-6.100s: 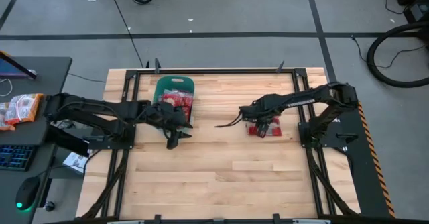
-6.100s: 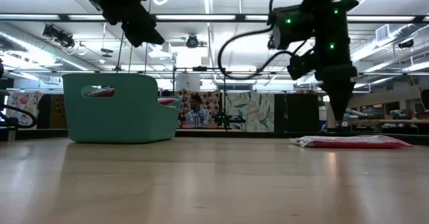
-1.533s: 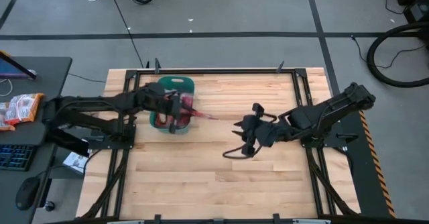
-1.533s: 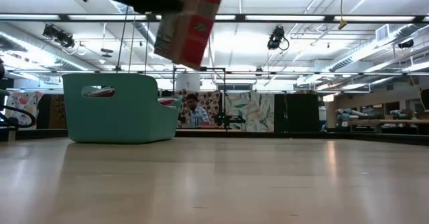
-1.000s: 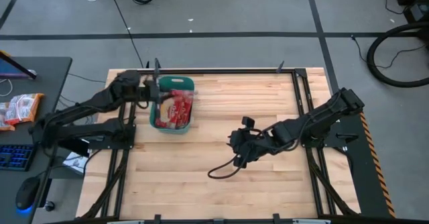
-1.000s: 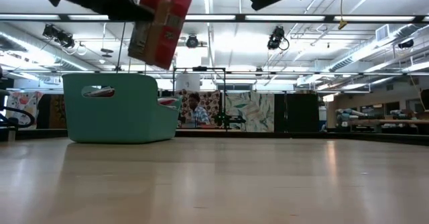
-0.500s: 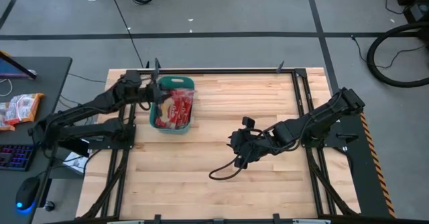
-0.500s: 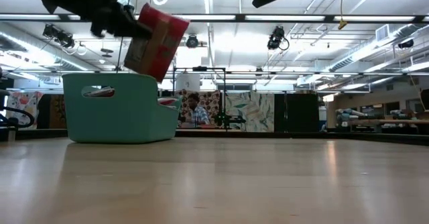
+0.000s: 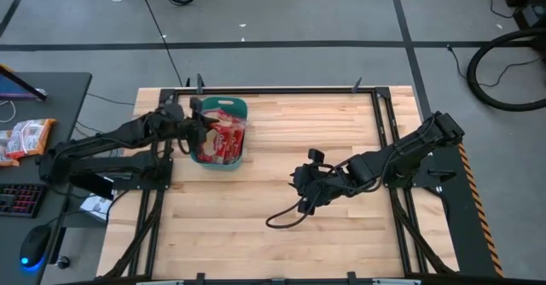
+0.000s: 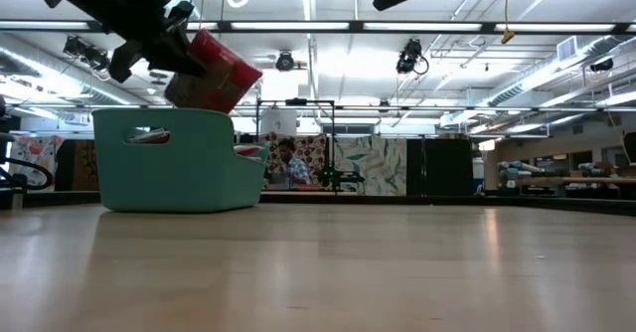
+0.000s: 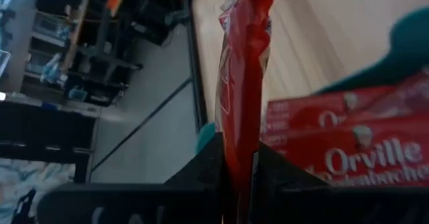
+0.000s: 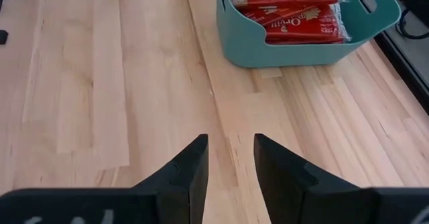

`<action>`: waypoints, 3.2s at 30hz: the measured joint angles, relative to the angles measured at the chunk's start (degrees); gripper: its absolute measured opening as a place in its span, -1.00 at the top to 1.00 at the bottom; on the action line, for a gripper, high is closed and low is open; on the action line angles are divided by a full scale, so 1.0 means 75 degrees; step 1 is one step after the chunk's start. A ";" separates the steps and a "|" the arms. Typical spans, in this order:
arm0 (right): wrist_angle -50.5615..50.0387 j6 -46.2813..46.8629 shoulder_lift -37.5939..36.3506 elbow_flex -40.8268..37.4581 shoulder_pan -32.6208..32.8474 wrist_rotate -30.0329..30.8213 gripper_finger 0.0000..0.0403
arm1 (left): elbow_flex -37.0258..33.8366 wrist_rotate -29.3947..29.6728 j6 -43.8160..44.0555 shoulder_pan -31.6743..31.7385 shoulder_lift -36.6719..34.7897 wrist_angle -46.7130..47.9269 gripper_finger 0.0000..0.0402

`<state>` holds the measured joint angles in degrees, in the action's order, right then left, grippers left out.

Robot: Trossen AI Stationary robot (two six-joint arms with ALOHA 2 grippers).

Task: Sort popcorn bags into baskets
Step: Put the red popcorn bag into the green bin, then return to Home Position

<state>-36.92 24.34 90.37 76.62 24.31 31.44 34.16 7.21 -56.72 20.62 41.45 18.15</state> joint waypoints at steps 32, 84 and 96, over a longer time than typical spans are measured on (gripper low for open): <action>0.0170 -0.0067 0.0000 0.0000 -0.0064 -0.0003 0.38 | 0.1143 -0.0910 0.1136 -0.0471 0.0017 0.3024 -0.12; 0.0571 -0.0483 0.0058 0.0000 -0.0111 -0.0009 0.38 | 0.2268 -0.2255 0.3371 0.0142 0.2481 0.3134 0.15; 0.0254 -0.0479 0.0058 0.0000 -0.0111 -0.0006 0.38 | 0.1825 -0.1996 0.5308 0.0146 0.3025 0.3856 0.15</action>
<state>-35.01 20.75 90.80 76.62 23.49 31.40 47.85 -7.76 -16.91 21.71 64.14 47.07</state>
